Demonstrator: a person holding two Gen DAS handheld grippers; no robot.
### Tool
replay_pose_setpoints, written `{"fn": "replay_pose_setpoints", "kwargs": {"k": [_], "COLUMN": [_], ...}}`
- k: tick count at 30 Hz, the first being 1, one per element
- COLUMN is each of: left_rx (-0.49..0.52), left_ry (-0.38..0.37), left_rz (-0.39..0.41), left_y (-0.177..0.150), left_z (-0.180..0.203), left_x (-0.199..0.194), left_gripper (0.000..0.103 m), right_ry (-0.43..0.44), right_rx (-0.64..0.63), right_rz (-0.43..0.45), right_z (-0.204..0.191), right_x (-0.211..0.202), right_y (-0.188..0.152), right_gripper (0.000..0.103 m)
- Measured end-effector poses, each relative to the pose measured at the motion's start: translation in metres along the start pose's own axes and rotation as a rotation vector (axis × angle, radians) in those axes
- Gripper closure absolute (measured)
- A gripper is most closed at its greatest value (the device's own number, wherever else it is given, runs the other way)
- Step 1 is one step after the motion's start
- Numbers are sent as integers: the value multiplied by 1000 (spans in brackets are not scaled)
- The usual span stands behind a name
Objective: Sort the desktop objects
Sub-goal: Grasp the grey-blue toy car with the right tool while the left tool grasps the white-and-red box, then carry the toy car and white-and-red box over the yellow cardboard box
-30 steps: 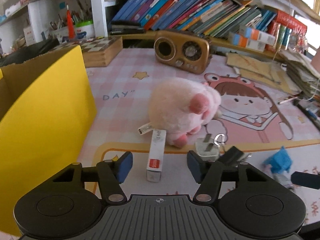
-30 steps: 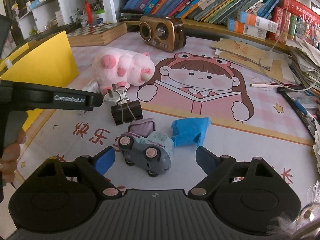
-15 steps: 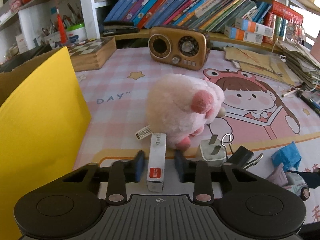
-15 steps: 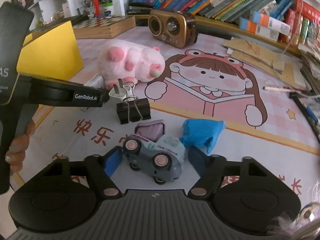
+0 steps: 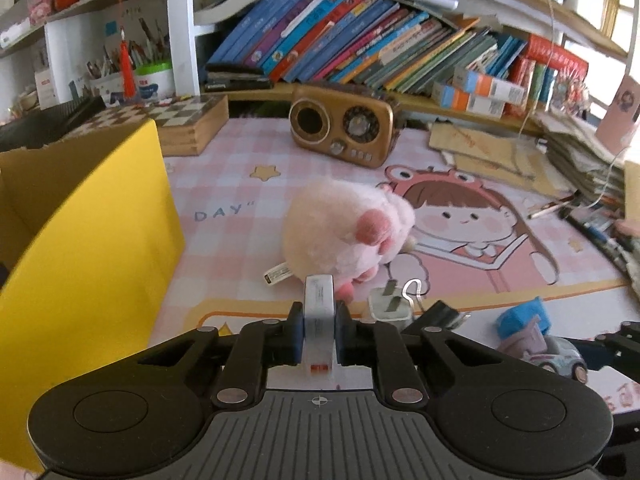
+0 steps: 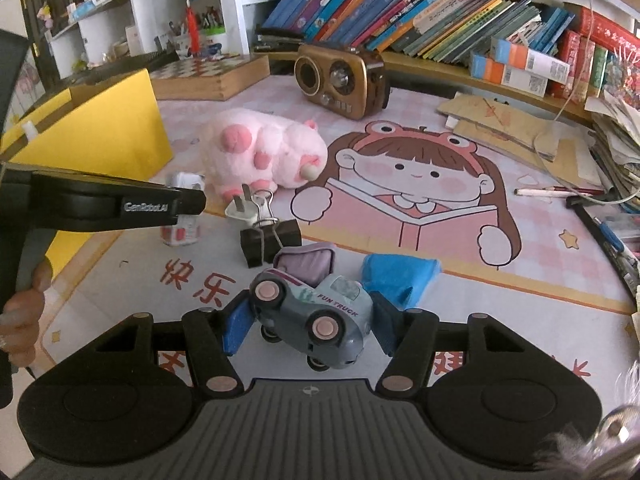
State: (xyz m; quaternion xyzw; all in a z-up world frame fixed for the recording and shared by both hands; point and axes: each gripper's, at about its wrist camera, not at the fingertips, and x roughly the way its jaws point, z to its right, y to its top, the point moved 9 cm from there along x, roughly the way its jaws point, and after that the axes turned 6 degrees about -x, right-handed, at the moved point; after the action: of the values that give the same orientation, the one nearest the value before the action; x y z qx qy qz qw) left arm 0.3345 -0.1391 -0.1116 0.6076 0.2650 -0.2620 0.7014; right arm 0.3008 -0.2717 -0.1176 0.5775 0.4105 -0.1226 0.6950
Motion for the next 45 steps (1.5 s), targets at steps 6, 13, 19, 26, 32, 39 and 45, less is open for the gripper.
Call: {"fn": "replay_pose_setpoints", "kwargs": {"k": [6, 13, 19, 26, 32, 39, 45], "left_rx": [-3, -13, -25, -37, -15, 5, 22], "left_ry": [-26, -53, -84, -131, -161, -208, -252], "left_rz": [27, 61, 92, 126, 140, 148, 153], "left_y": [-1, 0, 2, 2, -1, -9, -18], "left_z": [3, 5, 5, 3, -4, -13, -22], "left_x": [-21, -42, -64, -88, -101, -118, -135], "left_gripper": [88, 89, 89, 89, 88, 88, 88], "right_ry": [-9, -26, -35, -52, -77, -107, -133], "right_rx": [12, 32, 41, 31, 27, 30, 29], "right_rz": [27, 34, 33, 46, 53, 67, 76], "right_z": [1, 3, 0, -9, -22, -40, -61], "right_x": [-16, -29, -37, -48, -58, -71, -81], "right_y": [2, -2, -6, -7, -8, -8, -11], "right_gripper": [45, 45, 45, 45, 45, 45, 45]}}
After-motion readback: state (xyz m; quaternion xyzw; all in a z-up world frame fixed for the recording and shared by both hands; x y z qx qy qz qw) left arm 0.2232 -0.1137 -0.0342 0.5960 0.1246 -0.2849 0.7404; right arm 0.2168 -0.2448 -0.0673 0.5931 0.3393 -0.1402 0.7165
